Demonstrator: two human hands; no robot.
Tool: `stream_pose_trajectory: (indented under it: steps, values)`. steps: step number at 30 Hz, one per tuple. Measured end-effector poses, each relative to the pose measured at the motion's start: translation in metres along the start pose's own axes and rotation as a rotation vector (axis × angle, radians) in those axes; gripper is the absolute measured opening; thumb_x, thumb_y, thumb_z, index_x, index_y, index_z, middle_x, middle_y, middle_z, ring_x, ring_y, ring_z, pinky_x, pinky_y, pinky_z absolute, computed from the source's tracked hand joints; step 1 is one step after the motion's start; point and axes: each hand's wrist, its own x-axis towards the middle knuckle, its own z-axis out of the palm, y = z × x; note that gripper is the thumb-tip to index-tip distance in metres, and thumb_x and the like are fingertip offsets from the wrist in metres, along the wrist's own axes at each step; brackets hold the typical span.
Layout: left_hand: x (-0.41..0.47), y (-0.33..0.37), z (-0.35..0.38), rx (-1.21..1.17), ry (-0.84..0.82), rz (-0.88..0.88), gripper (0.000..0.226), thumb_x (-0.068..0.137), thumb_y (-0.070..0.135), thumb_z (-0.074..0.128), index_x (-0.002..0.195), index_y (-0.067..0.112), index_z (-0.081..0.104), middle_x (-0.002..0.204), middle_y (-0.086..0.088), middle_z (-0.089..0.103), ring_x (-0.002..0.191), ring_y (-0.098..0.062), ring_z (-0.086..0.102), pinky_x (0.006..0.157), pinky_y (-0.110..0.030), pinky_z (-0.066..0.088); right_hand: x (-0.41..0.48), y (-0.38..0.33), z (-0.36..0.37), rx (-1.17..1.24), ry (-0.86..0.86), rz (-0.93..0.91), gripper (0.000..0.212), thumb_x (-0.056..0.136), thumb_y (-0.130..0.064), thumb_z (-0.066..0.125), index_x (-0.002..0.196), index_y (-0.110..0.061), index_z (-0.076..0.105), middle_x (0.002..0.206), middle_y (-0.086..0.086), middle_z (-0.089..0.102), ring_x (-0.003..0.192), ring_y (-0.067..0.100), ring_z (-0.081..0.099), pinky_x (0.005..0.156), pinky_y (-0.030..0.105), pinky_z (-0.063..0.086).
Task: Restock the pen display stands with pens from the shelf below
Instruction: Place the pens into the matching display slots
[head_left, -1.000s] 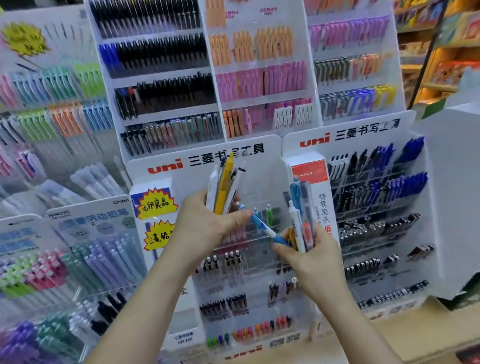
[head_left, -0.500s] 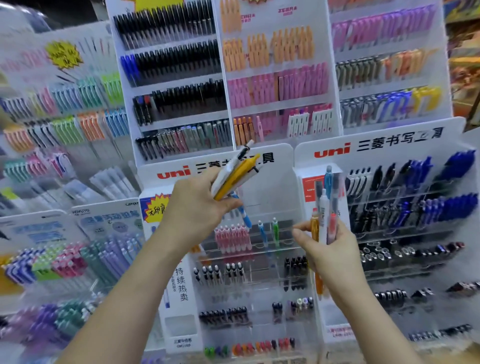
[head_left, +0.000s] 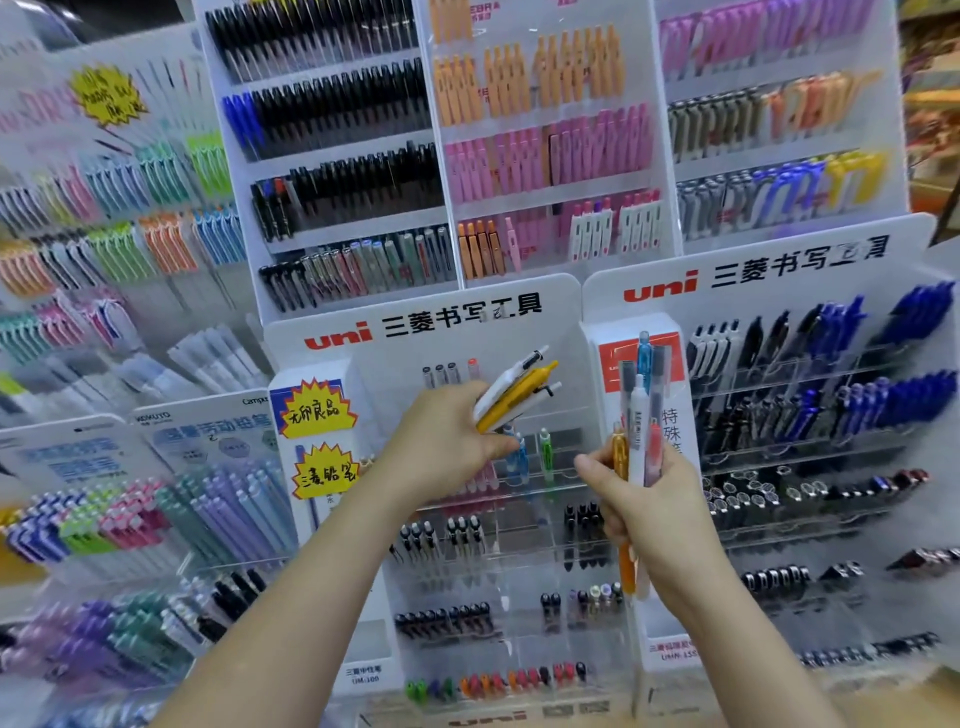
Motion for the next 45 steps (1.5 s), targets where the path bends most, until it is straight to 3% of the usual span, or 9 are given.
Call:
stream_pose_trajectory:
  steps: [4,12,19,24,27,29,32,35,45]
  values:
    - [0.007,0.001,0.000,0.008,0.004,-0.026,0.030,0.078,0.031,0.079,0.081,0.011,0.056,0.068,-0.006,0.056,0.055,-0.020,0.054,0.057,-0.035,0.047,-0.002,0.001,-0.002,0.020,-0.012,0.009,0.019,0.086,-0.011,0.071,0.083,-0.006,0.053,0.053,0.001,0.039,0.047,0.017,0.030,0.041,0.026,0.029]
    - [0.005,0.007,0.009,0.261,-0.029,-0.014,0.025,0.082,0.033,0.074,0.081,0.018,0.055,0.070,-0.001,0.058,0.057,-0.015,0.056,0.052,-0.028,0.041,-0.005,0.003,-0.001,0.055,-0.059,0.078,0.014,0.089,-0.009,0.067,0.086,-0.009,0.053,0.053,0.002,0.037,0.046,0.016,0.031,0.042,0.026,0.027]
    - [0.006,0.007,0.007,0.243,0.000,-0.021,0.021,0.084,0.034,0.071,0.078,0.018,0.058,0.069,-0.002,0.060,0.059,-0.016,0.058,0.052,-0.028,0.041,-0.009,0.004,-0.001,0.275,-0.320,0.252,0.007,0.089,-0.005,0.061,0.095,-0.007,0.059,0.062,0.006,0.045,0.044,0.012,0.036,0.038,0.019,0.030]
    - [0.008,0.010,0.008,0.279,0.022,-0.020,0.027,0.082,0.031,0.072,0.068,0.025,0.050,0.062,0.004,0.056,0.052,-0.008,0.052,0.046,-0.024,0.031,-0.011,0.004,-0.003,0.471,-0.466,0.325,0.028,0.076,-0.010,0.063,0.104,-0.007,0.061,0.062,0.007,0.044,0.040,0.009,0.034,0.035,0.018,0.030]
    - [0.007,0.010,0.007,0.284,0.021,-0.025,0.022,0.082,0.034,0.072,0.074,0.021,0.056,0.065,0.001,0.059,0.055,-0.012,0.055,0.048,-0.025,0.035,-0.012,0.005,-0.005,0.566,-0.581,0.336,0.036,0.069,-0.013,0.078,0.103,-0.011,0.066,0.062,0.007,0.043,0.040,0.008,0.035,0.034,0.017,0.031]
    - [0.002,0.011,0.006,0.190,0.104,-0.023,0.023,0.082,0.038,0.072,0.078,0.019,0.059,0.065,0.002,0.059,0.054,-0.013,0.055,0.050,-0.026,0.039,-0.013,0.006,-0.007,0.601,-0.669,0.343,0.040,0.069,-0.017,0.081,0.105,-0.011,0.065,0.063,0.007,0.043,0.040,0.008,0.035,0.034,0.017,0.031]
    - [-0.007,0.024,0.000,-0.236,0.230,-0.040,0.024,0.079,0.035,0.076,0.077,0.015,0.063,0.051,0.011,0.056,0.043,-0.005,0.046,0.046,-0.020,0.038,-0.013,0.006,-0.008,0.584,-0.754,0.351,0.032,0.076,-0.016,0.076,0.106,-0.012,0.066,0.064,0.006,0.042,0.040,0.007,0.035,0.034,0.016,0.031]
    - [-0.015,0.041,-0.007,-0.590,0.139,-0.055,0.020,0.076,0.029,0.080,0.079,0.014,0.066,0.044,0.013,0.051,0.037,-0.002,0.040,0.042,-0.017,0.035,-0.014,0.005,-0.006,0.508,-0.776,0.359,0.025,0.080,-0.015,0.067,0.104,-0.014,0.066,0.063,0.005,0.042,0.040,0.007,0.034,0.034,0.016,0.030]
    - [-0.017,0.038,-0.015,-0.811,-0.022,-0.100,0.037,0.062,0.021,0.081,0.094,0.009,0.066,0.056,0.005,0.058,0.042,-0.012,0.034,0.040,-0.020,0.030,-0.014,-0.002,-0.004,0.309,-0.783,0.352,0.028,0.078,-0.017,0.064,0.106,-0.013,0.067,0.063,0.006,0.040,0.039,0.008,0.031,0.037,0.016,0.026]
